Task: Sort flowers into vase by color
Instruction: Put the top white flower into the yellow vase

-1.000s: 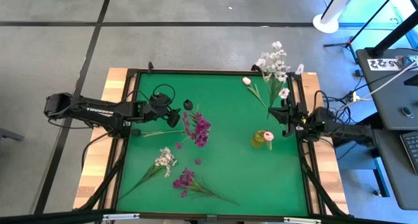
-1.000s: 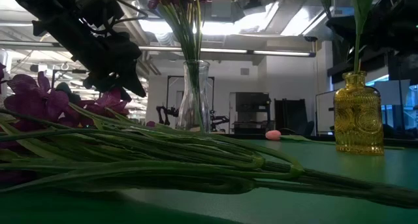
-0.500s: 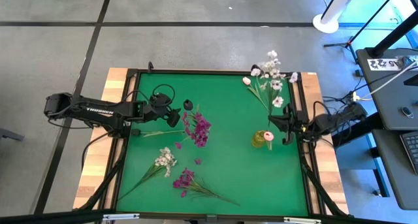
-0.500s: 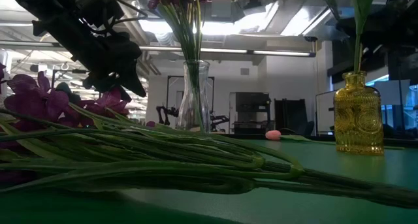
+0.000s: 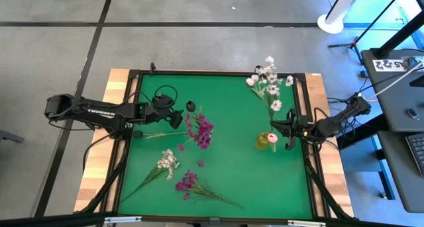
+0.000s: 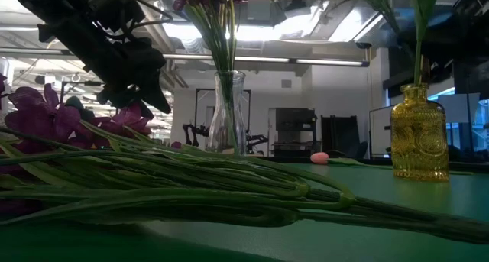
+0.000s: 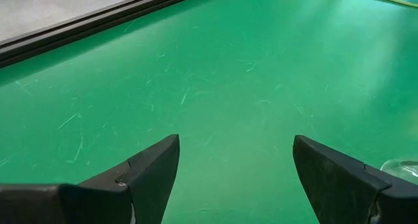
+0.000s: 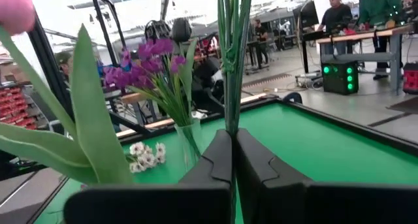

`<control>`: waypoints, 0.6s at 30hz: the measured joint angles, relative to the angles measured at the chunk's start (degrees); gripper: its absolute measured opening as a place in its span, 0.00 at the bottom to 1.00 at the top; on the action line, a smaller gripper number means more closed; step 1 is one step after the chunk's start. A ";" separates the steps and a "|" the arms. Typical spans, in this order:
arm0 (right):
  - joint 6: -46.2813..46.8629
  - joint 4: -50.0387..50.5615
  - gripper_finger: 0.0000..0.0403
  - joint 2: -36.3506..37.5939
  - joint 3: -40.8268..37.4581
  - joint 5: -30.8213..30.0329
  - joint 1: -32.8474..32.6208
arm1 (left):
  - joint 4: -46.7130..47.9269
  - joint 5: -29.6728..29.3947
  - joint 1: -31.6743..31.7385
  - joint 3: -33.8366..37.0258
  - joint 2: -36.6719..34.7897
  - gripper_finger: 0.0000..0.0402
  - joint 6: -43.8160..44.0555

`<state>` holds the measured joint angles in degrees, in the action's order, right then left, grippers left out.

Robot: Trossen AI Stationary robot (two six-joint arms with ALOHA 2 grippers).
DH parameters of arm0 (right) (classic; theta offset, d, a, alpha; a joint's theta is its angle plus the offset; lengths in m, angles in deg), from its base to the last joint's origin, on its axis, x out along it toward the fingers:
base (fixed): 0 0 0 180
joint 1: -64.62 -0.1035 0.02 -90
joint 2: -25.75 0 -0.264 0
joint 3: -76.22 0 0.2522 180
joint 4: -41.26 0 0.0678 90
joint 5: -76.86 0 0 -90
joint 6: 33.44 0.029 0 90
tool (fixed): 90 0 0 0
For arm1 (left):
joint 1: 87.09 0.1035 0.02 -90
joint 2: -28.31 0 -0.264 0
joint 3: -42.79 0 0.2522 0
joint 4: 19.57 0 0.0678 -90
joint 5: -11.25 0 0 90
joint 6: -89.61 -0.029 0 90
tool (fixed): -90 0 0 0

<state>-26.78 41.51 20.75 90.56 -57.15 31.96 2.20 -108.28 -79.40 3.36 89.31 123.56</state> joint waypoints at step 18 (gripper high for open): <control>0.49 -7.05 0.00 -8.02 -0.12 0.99 0.04 | -1.17 -0.01 0.01 -2.94 0.00 0.73 -4.24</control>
<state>-26.28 34.46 12.73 90.44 -56.16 32.00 1.03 -108.28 -79.40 0.41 89.31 119.33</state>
